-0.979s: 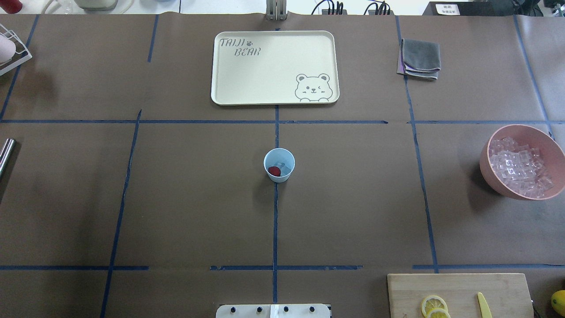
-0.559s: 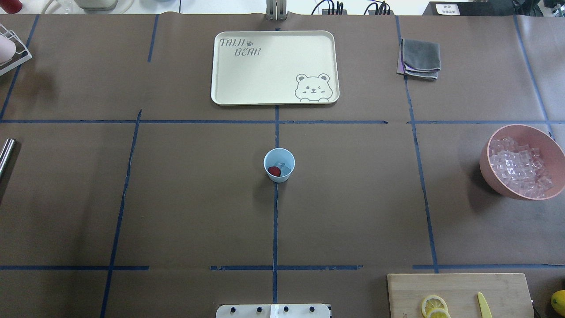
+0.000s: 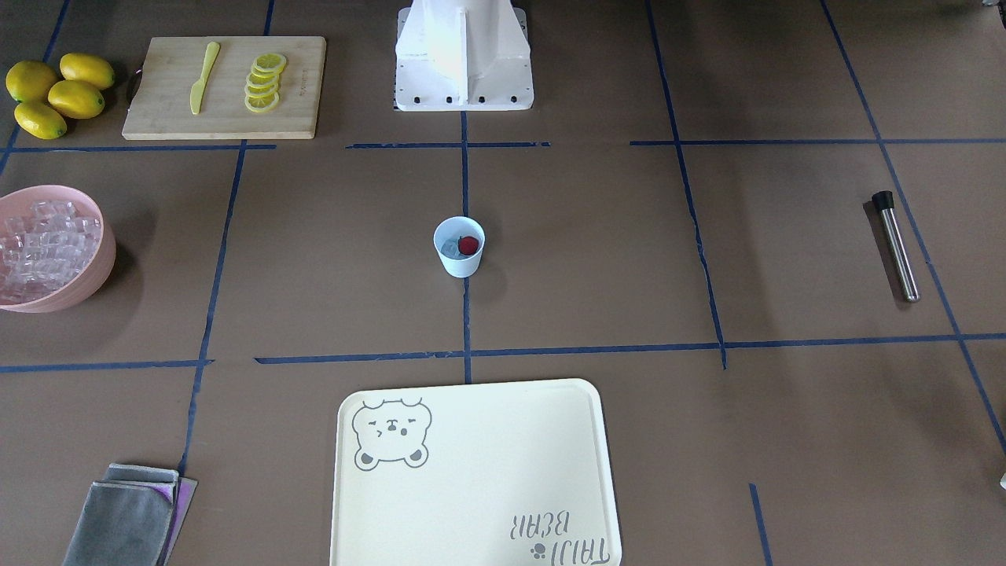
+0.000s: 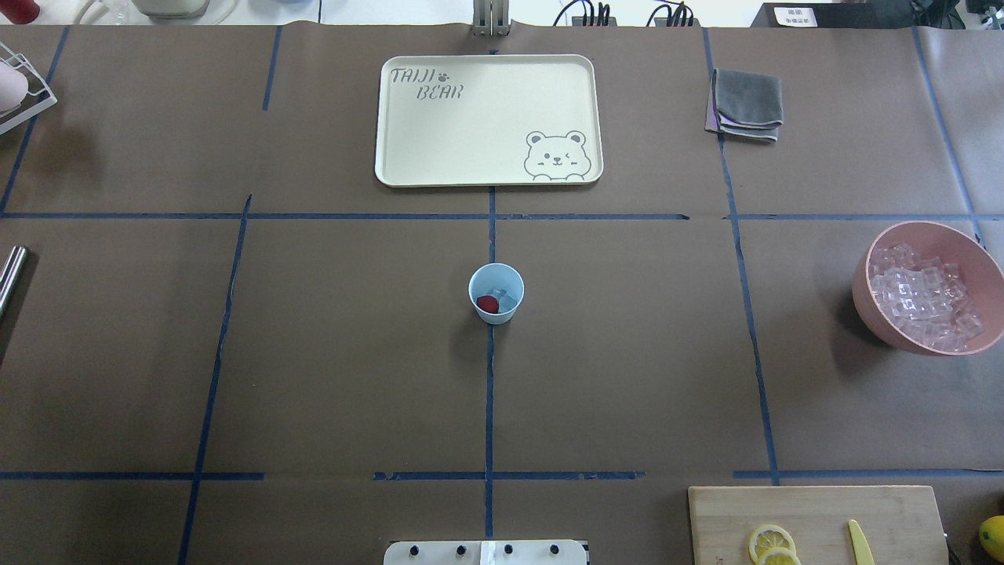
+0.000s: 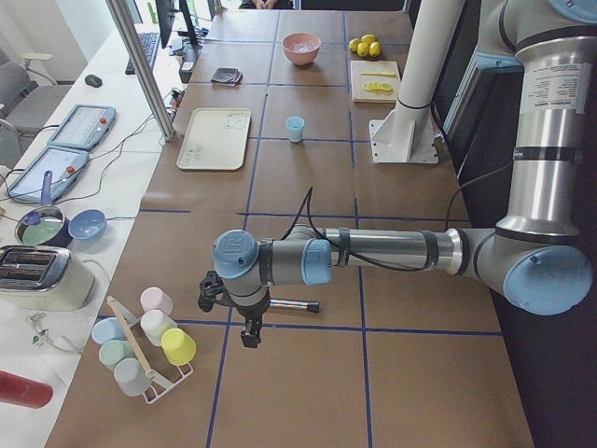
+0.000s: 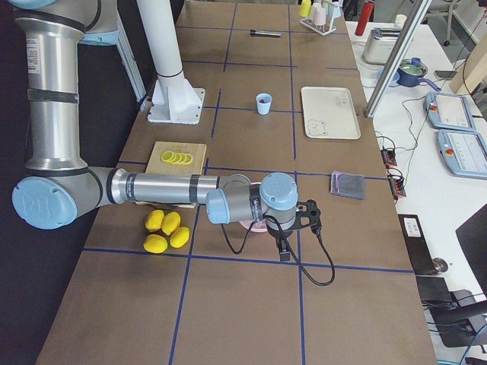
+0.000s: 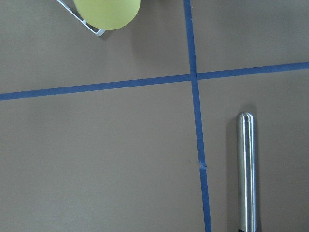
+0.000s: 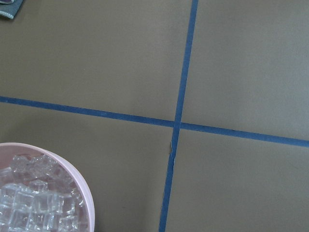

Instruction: Mash ice and strawberries in cup

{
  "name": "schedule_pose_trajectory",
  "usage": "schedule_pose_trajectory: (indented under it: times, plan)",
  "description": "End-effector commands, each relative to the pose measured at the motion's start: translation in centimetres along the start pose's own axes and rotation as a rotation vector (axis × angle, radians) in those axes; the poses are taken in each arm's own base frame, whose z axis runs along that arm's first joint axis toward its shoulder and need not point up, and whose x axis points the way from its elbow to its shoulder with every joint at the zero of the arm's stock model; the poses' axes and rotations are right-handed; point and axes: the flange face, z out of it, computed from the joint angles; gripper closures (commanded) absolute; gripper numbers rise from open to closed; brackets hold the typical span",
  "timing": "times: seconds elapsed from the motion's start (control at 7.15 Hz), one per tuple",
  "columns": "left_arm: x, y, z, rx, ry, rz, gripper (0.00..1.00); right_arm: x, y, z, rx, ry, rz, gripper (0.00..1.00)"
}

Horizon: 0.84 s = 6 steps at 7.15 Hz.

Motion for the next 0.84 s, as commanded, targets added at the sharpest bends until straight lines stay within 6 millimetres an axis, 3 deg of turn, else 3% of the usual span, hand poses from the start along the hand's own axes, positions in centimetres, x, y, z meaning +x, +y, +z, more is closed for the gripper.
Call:
schedule_pose_trajectory:
  times: [0.0,0.7]
  plan:
    - [-0.08,-0.05,-0.18,0.002,0.0,-0.007,0.0,0.24,0.4,0.24,-0.006,-0.001,0.005,0.0]
    - [-0.12,-0.03,-0.11,0.0,0.002,-0.009,0.0,-0.22,0.2,0.07,-0.003,-0.03,0.003,0.0]
